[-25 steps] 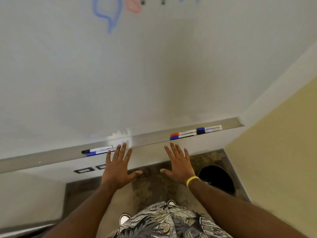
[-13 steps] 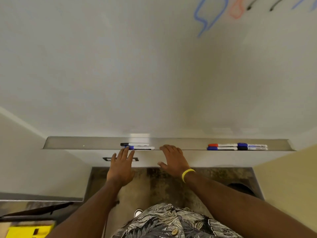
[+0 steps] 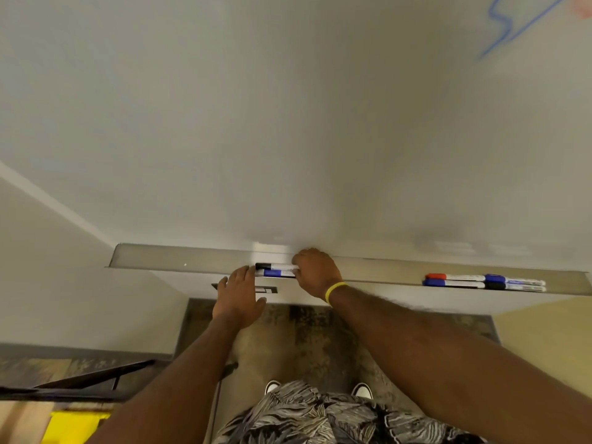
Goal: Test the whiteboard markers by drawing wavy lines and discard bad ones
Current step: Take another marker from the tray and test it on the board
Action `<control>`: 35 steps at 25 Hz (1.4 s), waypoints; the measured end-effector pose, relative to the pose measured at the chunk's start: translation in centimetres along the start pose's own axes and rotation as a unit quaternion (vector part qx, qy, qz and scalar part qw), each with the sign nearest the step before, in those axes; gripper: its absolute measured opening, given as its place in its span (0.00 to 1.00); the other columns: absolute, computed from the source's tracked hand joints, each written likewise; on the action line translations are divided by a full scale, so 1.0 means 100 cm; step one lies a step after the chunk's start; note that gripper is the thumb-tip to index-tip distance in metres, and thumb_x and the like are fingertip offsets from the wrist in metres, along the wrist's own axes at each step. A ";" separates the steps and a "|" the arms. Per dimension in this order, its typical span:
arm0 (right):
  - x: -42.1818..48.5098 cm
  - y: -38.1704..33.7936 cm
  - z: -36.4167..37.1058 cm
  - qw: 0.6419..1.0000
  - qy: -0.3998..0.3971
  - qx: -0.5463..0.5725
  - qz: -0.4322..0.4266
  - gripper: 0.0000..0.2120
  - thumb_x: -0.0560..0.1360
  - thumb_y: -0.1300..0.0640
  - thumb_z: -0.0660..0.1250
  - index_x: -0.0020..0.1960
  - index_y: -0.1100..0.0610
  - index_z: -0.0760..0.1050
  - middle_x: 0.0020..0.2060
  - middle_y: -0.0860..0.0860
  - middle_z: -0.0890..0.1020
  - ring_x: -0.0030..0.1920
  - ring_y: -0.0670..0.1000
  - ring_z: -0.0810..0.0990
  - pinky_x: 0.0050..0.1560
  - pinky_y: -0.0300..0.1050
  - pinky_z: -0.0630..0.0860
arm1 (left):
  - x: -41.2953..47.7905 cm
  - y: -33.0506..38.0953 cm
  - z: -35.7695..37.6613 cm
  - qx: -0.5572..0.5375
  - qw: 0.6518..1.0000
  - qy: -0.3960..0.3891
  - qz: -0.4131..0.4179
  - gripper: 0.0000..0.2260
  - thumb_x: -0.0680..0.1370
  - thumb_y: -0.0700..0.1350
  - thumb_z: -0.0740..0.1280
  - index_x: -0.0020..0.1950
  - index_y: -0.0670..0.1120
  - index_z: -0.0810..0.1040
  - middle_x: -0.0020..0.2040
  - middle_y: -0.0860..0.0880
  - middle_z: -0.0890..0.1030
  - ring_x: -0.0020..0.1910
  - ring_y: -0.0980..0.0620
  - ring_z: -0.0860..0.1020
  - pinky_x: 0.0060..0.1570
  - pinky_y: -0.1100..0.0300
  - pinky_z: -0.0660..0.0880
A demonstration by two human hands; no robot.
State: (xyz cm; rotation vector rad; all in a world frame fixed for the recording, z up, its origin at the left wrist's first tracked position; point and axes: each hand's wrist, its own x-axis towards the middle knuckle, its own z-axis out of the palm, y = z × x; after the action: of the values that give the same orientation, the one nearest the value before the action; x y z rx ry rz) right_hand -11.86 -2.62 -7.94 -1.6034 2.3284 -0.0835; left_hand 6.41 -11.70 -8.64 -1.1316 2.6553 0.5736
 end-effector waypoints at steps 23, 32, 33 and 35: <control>-0.042 0.003 -0.024 0.992 0.062 0.106 0.006 0.18 0.77 0.58 0.64 0.66 0.57 0.75 0.57 0.55 0.79 0.53 0.56 0.79 0.52 0.49 0.75 | 0.019 0.046 -0.028 -0.503 0.861 0.038 -0.059 0.10 0.83 0.46 0.61 0.47 0.47 0.80 0.42 0.43 0.83 0.41 0.45 0.81 0.46 0.52 0.81; -0.103 0.031 -0.009 0.935 0.052 0.321 0.140 0.10 0.82 0.51 0.60 0.52 0.57 0.76 0.44 0.51 0.80 0.43 0.51 0.77 0.42 0.39 0.69 | -0.001 0.121 0.005 -0.468 0.881 -0.059 0.010 0.08 0.82 0.45 0.62 0.50 0.46 0.80 0.40 0.48 0.83 0.40 0.51 0.82 0.41 0.64 0.79; -0.110 0.034 -0.005 0.932 0.049 0.325 0.151 0.10 0.82 0.51 0.60 0.52 0.57 0.76 0.44 0.51 0.80 0.43 0.50 0.76 0.42 0.37 0.68 | -0.003 0.126 0.007 -0.463 0.884 -0.064 0.015 0.08 0.82 0.45 0.62 0.48 0.48 0.80 0.40 0.47 0.83 0.39 0.51 0.82 0.39 0.65 0.79; -0.124 0.042 0.000 0.930 0.046 0.323 0.172 0.11 0.82 0.51 0.59 0.53 0.56 0.76 0.46 0.52 0.81 0.43 0.50 0.76 0.43 0.39 0.68 | -0.006 0.138 0.013 -0.449 0.889 -0.085 0.028 0.11 0.82 0.44 0.63 0.42 0.51 0.81 0.38 0.46 0.84 0.39 0.48 0.83 0.40 0.62 0.81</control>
State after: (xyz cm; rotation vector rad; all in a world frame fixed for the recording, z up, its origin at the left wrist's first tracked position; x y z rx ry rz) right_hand -11.59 10.30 -6.13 -0.8765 2.2630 -0.7677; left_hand -3.15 -1.96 -5.88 -1.0871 2.2585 1.9342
